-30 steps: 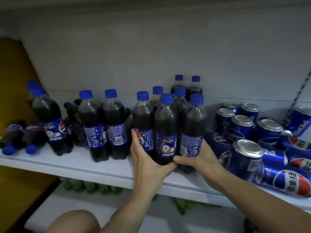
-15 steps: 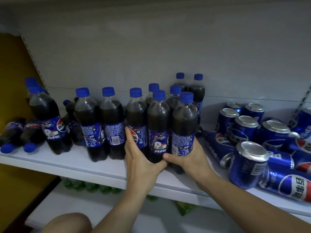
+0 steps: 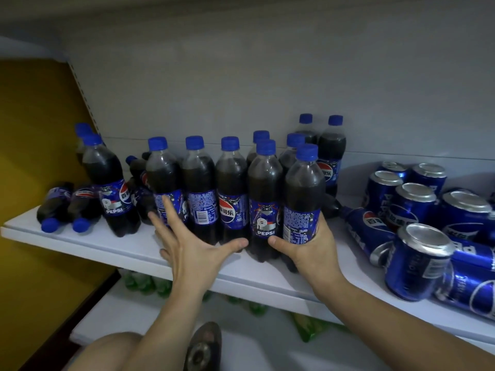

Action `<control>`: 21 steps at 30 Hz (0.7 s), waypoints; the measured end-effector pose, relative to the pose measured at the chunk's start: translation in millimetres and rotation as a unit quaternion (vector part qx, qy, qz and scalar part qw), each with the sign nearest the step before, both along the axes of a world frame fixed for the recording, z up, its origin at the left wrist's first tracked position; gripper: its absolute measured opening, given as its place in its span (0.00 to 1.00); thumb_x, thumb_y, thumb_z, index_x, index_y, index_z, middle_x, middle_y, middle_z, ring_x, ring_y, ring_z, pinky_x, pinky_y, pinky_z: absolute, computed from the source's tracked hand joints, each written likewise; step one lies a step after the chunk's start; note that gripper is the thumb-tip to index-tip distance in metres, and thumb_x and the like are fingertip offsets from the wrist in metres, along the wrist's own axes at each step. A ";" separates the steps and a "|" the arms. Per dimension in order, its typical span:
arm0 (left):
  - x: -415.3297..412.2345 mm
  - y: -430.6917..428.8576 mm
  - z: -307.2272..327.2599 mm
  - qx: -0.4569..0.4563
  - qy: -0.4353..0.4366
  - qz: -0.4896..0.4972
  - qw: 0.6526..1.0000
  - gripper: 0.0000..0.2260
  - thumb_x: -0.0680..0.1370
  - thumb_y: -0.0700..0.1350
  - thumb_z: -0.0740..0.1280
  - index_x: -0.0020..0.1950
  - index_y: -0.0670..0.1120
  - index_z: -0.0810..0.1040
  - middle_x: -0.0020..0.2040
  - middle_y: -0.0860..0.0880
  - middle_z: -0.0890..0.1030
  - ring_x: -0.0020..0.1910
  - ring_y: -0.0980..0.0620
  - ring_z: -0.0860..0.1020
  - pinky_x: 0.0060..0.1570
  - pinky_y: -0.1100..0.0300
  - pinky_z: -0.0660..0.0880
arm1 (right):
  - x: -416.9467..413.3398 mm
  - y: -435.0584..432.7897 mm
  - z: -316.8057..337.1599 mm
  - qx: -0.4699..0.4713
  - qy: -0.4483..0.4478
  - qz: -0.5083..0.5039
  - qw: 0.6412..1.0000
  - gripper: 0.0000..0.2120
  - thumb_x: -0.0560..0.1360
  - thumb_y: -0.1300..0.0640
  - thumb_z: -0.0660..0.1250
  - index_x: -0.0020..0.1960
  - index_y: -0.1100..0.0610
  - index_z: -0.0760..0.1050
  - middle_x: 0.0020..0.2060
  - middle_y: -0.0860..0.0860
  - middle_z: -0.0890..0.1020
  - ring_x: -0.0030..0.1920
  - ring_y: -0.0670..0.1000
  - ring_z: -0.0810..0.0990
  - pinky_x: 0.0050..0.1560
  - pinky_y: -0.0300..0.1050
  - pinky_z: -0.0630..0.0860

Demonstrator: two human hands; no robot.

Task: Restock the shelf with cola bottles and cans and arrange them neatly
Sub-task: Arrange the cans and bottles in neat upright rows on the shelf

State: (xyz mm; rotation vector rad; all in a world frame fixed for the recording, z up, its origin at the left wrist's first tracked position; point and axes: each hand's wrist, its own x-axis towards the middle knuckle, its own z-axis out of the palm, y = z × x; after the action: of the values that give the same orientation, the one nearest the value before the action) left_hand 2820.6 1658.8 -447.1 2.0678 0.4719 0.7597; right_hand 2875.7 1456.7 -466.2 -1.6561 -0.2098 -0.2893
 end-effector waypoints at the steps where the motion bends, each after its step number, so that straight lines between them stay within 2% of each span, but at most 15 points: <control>1: 3.5 4.8 1.0 -0.001 0.014 -0.005 1.000 0.73 0.47 0.68 0.80 0.78 0.65 0.32 0.82 0.46 0.35 0.81 0.41 0.44 0.74 0.29 0.48 | -0.2 1.9 0.2 -0.003 0.002 -0.002 1.000 0.41 0.59 0.58 0.86 0.68 0.48 0.72 0.54 0.42 0.84 0.55 0.43 0.83 0.58 0.54 0.81; 5: 11.6 8.0 0.0 0.026 0.040 -0.002 0.999 0.74 0.45 0.69 0.79 0.77 0.67 0.32 0.81 0.47 0.33 0.81 0.40 0.42 0.73 0.28 0.49 | -0.1 12.4 0.0 -0.018 0.005 -0.020 1.000 0.44 0.57 0.53 0.86 0.69 0.44 0.71 0.54 0.41 0.84 0.54 0.43 0.83 0.57 0.54 0.81; 10: 22.4 14.6 -4.9 0.043 0.053 0.007 0.998 0.74 0.49 0.68 0.82 0.77 0.65 0.31 0.80 0.45 0.30 0.80 0.37 0.38 0.76 0.33 0.47 | 5.0 26.6 0.0 -0.022 0.006 -0.024 0.999 0.44 0.57 0.51 0.85 0.69 0.43 0.70 0.54 0.40 0.83 0.54 0.42 0.82 0.57 0.54 0.81; 15: 31.1 27.2 -9.0 0.035 0.049 0.009 0.998 0.75 0.47 0.70 0.80 0.78 0.63 0.30 0.80 0.43 0.30 0.79 0.35 0.36 0.77 0.34 0.44 | 13.2 40.1 -1.2 -0.026 0.014 -0.020 0.999 0.46 0.54 0.43 0.82 0.69 0.41 0.69 0.56 0.40 0.83 0.56 0.44 0.82 0.58 0.55 0.80; 18: 36.7 36.4 -9.0 0.037 0.051 0.005 0.998 0.74 0.45 0.74 0.74 0.78 0.62 0.30 0.80 0.42 0.30 0.79 0.34 0.36 0.77 0.34 0.44 | 19.3 48.9 -2.2 -0.025 0.017 -0.019 0.999 0.46 0.53 0.43 0.81 0.69 0.41 0.69 0.56 0.39 0.82 0.56 0.44 0.82 0.59 0.54 0.80; 21: 43.0 48.7 -9.0 0.041 0.058 0.007 0.997 0.75 0.46 0.72 0.77 0.78 0.61 0.30 0.80 0.42 0.31 0.79 0.35 0.37 0.77 0.34 0.45 | 25.0 61.3 -1.6 -0.029 0.020 -0.016 0.999 0.47 0.55 0.46 0.83 0.70 0.43 0.68 0.55 0.39 0.82 0.55 0.43 0.82 0.59 0.53 0.80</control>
State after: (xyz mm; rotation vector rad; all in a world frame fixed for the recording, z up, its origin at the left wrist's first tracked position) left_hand 2863.6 1707.4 -456.1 2.1957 0.5269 0.6793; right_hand 2900.7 1518.1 -467.7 -1.7234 -0.1630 -0.2766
